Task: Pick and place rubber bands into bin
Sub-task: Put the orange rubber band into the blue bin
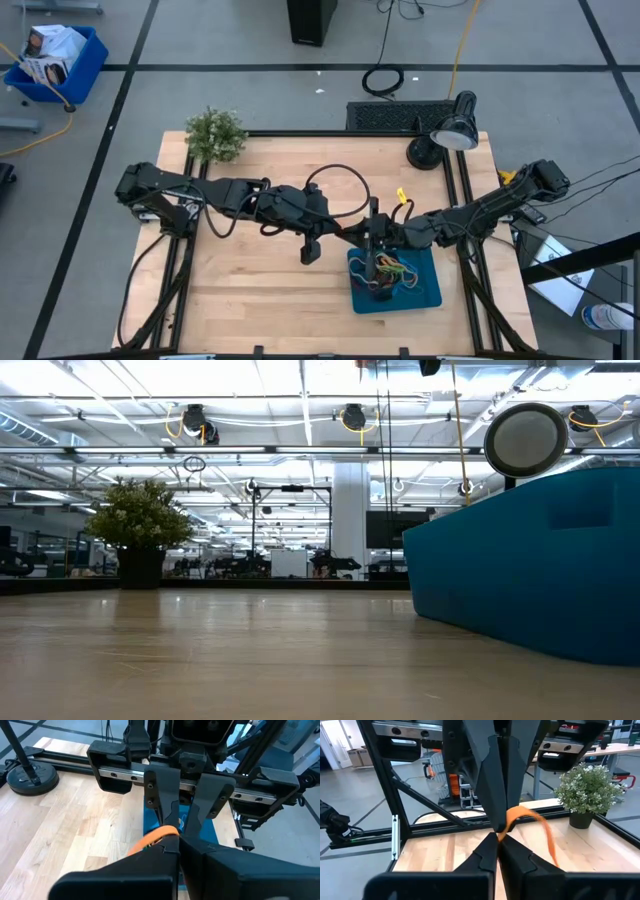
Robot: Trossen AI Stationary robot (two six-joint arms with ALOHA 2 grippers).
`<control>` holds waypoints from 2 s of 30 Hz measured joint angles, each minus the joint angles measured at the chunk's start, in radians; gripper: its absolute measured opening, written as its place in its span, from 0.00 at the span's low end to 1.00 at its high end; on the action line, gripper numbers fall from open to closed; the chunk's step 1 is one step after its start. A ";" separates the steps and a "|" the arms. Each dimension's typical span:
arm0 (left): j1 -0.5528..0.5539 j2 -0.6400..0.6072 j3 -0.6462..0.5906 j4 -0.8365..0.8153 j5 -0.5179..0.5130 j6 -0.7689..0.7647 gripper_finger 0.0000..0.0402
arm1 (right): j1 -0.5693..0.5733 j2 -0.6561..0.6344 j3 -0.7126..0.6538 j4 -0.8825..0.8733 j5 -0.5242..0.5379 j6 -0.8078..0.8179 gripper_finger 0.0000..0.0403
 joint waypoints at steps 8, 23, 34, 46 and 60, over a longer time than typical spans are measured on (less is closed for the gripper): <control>0.000 0.000 0.000 0.000 -0.030 -0.036 0.16 | 0.000 0.000 0.000 0.000 -0.001 0.030 0.01; 0.021 -0.023 0.001 -0.093 0.062 -0.034 0.42 | 0.001 -0.020 0.000 -0.064 -0.002 0.052 0.00; 0.048 -0.121 0.004 -0.223 0.102 -0.086 0.44 | 0.026 -0.133 0.001 -0.482 -0.363 0.419 0.00; 0.058 -0.196 0.000 -0.312 0.077 -0.083 0.44 | 0.114 -0.120 0.000 -1.003 -0.470 0.794 0.00; 0.061 -0.201 0.000 -0.365 0.027 -0.071 0.44 | 0.087 -0.063 0.000 -1.155 -0.471 0.811 0.05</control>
